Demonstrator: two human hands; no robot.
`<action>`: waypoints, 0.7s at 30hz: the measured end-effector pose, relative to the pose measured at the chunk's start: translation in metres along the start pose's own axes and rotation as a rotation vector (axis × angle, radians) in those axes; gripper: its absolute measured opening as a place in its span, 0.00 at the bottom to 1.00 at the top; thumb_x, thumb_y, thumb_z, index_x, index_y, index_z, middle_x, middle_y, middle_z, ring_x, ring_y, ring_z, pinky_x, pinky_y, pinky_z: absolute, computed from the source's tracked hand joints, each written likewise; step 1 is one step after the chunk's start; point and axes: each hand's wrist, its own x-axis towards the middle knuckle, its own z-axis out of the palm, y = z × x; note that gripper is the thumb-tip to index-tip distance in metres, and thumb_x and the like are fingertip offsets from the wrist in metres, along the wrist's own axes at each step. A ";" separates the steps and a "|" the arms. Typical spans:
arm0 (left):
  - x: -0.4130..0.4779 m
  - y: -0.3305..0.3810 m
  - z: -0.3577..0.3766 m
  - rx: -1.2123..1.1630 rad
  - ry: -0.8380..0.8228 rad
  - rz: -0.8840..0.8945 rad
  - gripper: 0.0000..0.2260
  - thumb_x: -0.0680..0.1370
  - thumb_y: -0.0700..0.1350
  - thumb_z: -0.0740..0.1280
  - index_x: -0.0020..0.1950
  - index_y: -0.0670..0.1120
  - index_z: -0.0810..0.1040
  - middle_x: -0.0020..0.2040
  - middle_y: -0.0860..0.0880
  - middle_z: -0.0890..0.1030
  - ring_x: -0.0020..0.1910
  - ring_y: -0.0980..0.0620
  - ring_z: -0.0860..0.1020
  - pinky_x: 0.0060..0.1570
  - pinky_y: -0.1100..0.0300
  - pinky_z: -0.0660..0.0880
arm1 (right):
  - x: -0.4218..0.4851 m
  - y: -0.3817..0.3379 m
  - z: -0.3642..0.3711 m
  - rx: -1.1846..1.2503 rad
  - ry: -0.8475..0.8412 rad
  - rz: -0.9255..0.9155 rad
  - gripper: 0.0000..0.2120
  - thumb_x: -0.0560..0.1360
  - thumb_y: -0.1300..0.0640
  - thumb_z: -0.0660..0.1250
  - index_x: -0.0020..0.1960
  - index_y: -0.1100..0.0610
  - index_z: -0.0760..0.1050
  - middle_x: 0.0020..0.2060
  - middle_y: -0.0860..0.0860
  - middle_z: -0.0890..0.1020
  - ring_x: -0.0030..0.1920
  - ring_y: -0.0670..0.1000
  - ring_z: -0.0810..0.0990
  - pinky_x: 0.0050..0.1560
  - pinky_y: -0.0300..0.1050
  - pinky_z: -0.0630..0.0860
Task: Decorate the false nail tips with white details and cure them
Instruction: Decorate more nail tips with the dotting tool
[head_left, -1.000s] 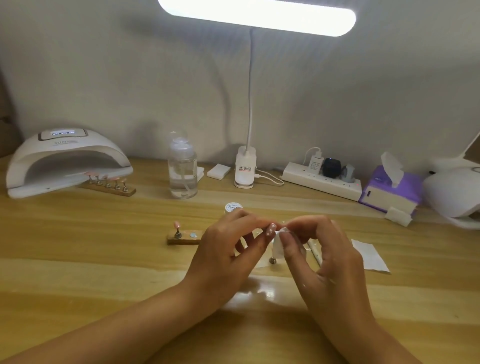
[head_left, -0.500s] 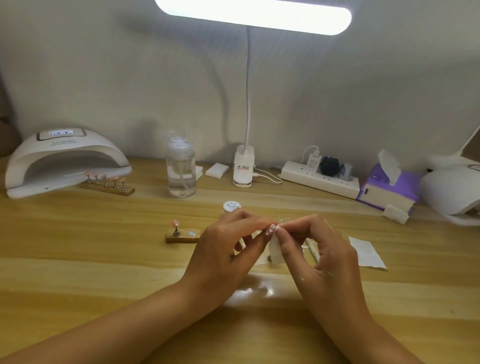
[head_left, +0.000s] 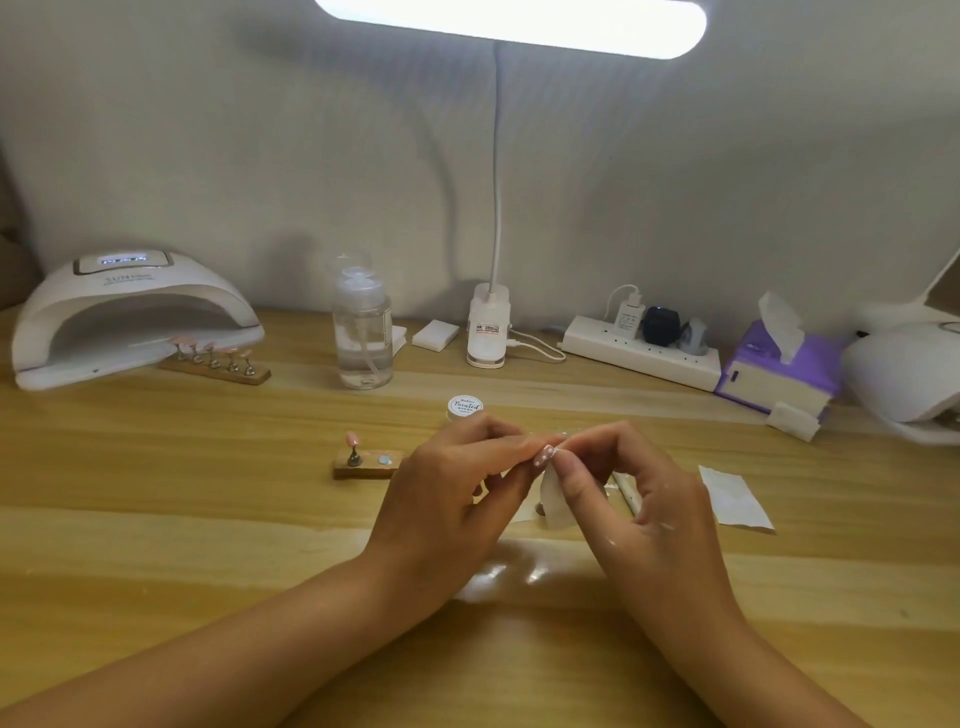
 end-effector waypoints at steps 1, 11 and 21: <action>0.000 0.000 0.000 -0.004 0.000 0.000 0.12 0.80 0.45 0.65 0.61 0.50 0.83 0.48 0.54 0.81 0.44 0.52 0.79 0.37 0.56 0.76 | 0.000 0.000 0.000 -0.001 0.000 0.002 0.03 0.76 0.57 0.70 0.44 0.50 0.80 0.37 0.43 0.82 0.42 0.49 0.80 0.47 0.59 0.76; -0.001 0.002 -0.001 -0.003 -0.020 -0.012 0.12 0.80 0.45 0.65 0.61 0.50 0.83 0.50 0.54 0.81 0.46 0.52 0.80 0.40 0.53 0.77 | 0.000 -0.002 -0.001 0.016 -0.026 0.021 0.04 0.75 0.57 0.69 0.43 0.50 0.80 0.37 0.45 0.81 0.43 0.49 0.79 0.44 0.53 0.76; 0.000 0.000 0.001 0.022 -0.023 0.011 0.11 0.80 0.45 0.65 0.59 0.48 0.84 0.51 0.55 0.83 0.47 0.53 0.81 0.40 0.59 0.76 | 0.001 -0.002 -0.002 0.028 -0.041 0.016 0.09 0.75 0.62 0.70 0.41 0.50 0.79 0.36 0.44 0.80 0.43 0.49 0.78 0.43 0.41 0.73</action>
